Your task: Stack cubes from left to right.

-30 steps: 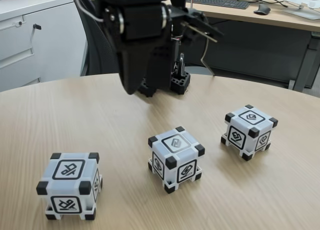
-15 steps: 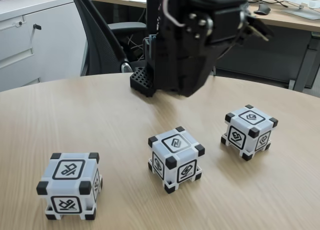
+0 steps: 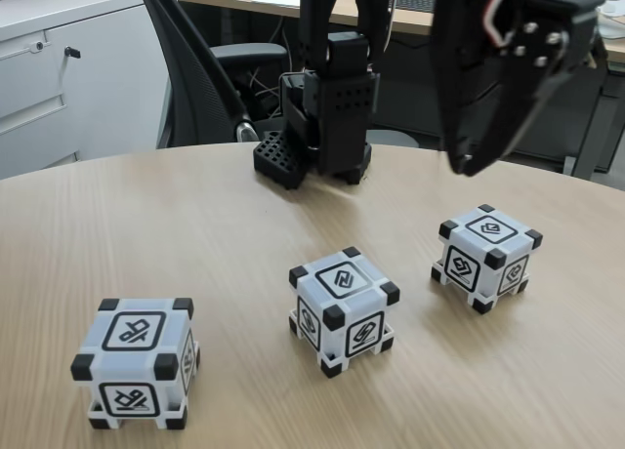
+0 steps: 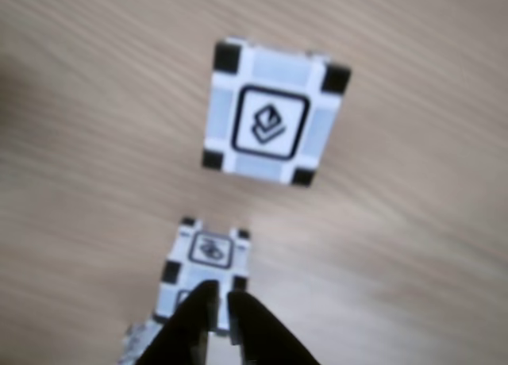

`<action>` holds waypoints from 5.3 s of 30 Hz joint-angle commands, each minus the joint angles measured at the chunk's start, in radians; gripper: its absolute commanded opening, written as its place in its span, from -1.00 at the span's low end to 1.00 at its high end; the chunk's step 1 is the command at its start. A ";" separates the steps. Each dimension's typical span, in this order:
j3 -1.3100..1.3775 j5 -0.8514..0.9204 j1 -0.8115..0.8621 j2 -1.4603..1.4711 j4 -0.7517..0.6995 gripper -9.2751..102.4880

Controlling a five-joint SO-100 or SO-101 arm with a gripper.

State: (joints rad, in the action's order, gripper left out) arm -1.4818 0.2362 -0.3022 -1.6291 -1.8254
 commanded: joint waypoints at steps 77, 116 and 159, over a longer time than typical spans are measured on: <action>-0.149 -0.445 -0.235 0.160 0.129 0.09; -0.150 -0.472 -0.235 0.071 0.124 0.11; -0.133 -0.325 -0.084 0.321 0.017 0.10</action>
State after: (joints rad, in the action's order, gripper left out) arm -1.6368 -0.0982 -0.3942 -1.3223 -1.8101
